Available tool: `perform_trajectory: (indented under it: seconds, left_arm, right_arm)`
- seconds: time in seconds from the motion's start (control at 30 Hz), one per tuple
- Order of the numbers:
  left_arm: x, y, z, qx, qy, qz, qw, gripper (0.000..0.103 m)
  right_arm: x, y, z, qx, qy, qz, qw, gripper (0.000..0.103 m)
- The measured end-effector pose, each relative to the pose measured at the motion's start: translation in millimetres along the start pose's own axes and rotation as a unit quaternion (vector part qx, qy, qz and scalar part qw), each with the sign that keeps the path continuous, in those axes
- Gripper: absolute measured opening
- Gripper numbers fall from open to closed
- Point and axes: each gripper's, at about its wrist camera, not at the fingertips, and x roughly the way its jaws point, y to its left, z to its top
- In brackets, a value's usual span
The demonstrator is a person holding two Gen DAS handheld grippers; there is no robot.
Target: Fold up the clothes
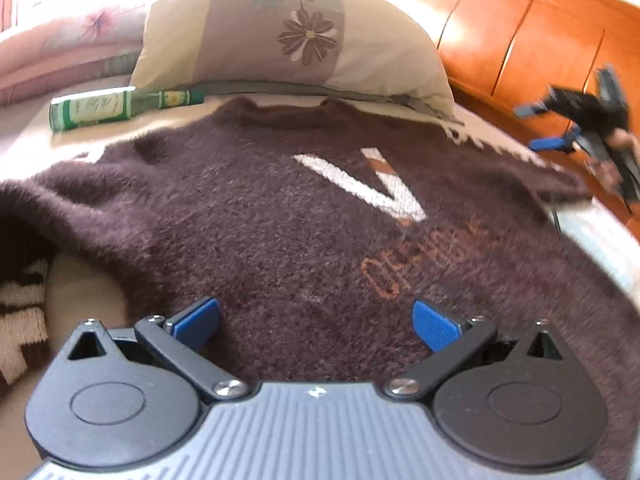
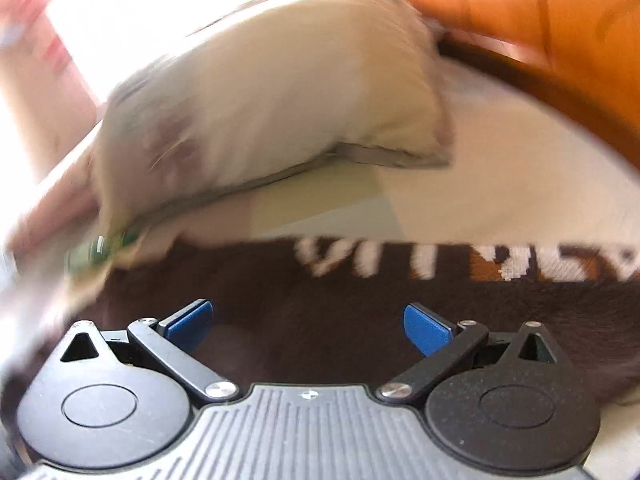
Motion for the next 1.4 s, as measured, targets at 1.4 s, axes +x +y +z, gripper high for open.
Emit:
perform_trajectory:
  seconds: [1.4]
  left_arm:
    - [1.4,-17.3,0.0,0.036,0.017,0.049,0.998,0.102]
  right_arm:
    - [-9.0,6.8,-37.1,-0.106,0.008,-0.239,0.965,0.103]
